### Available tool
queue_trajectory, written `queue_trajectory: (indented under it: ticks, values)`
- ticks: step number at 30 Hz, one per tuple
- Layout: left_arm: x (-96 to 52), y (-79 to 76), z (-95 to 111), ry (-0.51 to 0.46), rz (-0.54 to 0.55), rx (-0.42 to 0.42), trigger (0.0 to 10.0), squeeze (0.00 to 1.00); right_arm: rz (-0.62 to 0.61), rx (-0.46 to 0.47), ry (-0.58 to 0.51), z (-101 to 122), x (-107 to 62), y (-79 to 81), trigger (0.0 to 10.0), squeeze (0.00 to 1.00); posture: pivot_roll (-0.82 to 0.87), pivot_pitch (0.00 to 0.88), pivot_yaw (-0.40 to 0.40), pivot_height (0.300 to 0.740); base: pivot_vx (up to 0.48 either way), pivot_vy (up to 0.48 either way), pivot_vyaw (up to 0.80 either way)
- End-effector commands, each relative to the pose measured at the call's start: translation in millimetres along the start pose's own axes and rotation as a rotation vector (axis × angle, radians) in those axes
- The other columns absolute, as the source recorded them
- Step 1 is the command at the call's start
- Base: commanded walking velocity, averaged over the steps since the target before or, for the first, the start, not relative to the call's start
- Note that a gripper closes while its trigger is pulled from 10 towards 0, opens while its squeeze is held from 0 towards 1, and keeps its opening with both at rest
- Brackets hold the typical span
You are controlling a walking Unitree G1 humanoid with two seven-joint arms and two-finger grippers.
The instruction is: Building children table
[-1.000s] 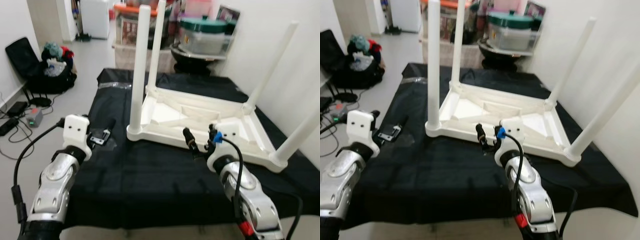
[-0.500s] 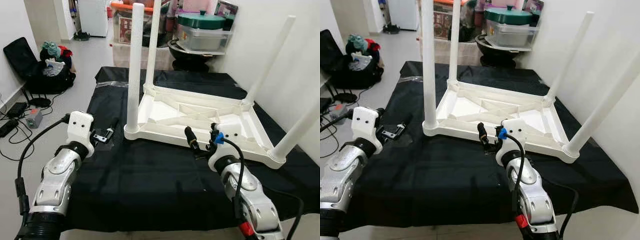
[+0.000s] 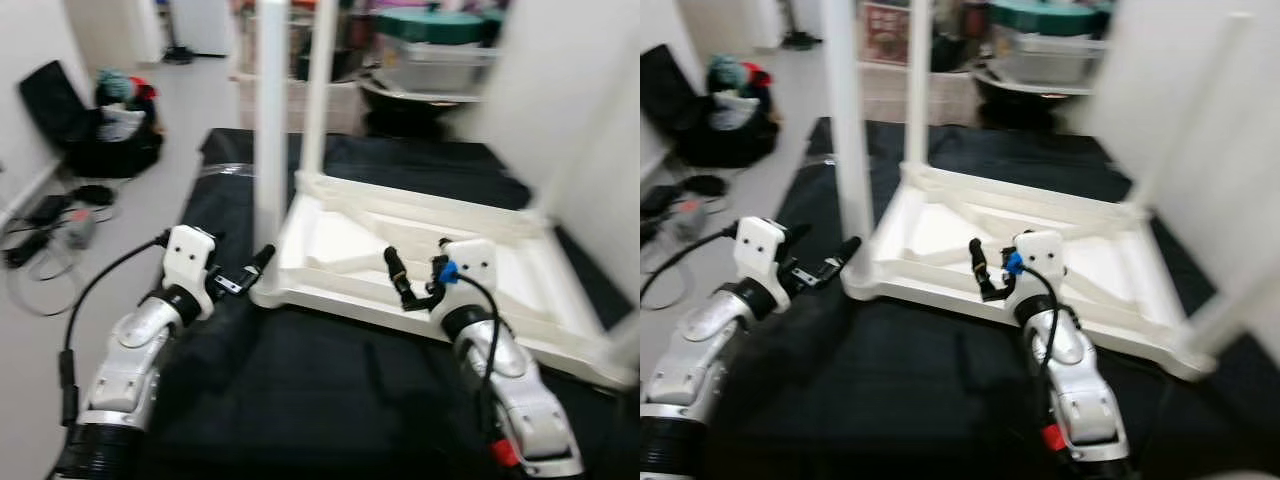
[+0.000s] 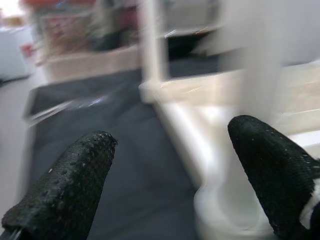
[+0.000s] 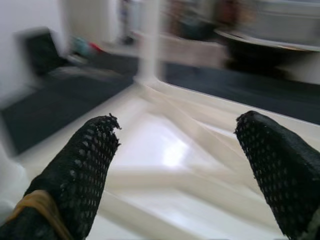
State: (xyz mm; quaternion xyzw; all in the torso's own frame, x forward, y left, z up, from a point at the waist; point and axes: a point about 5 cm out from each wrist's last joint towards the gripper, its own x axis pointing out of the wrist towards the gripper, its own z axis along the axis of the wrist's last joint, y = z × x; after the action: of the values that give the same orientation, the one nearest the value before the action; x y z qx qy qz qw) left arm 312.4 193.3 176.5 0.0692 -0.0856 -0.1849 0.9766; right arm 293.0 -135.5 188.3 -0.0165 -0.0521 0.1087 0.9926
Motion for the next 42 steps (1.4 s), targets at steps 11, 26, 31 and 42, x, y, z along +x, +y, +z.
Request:
queue_trajectory:
  ticks: [11,26,31,42]
  values:
    - [2.0,-16.7,7.8,-0.033,-0.145,-0.013,10.0,0.22,-0.037,0.007,0.010,-4.4,-2.1,-8.9,10.0,0.00,0.09,0.000,-0.099,0.740,0.000,0.000,0.00]
    - [-7.7,-18.7,5.6,-0.016,-0.186,-0.024,10.0,0.00,-0.041,0.046,0.005,-4.0,-0.1,-9.5,10.0,0.00,0.10,0.000,-0.102,0.740,0.000,0.000,0.00]
    - [-21.9,-30.8,3.1,0.022,-0.339,-0.020,10.0,0.00,-0.033,0.033,-0.013,-2.0,1.6,-9.0,10.0,0.00,0.11,0.000,-0.106,0.740,0.000,0.000,0.00]
    - [1.1,-26.3,6.0,0.003,-0.365,0.017,10.0,0.00,-0.048,0.022,-0.032,0.8,4.4,-10.9,10.0,0.00,0.09,0.000,-0.087,0.740,0.000,0.000,0.00]
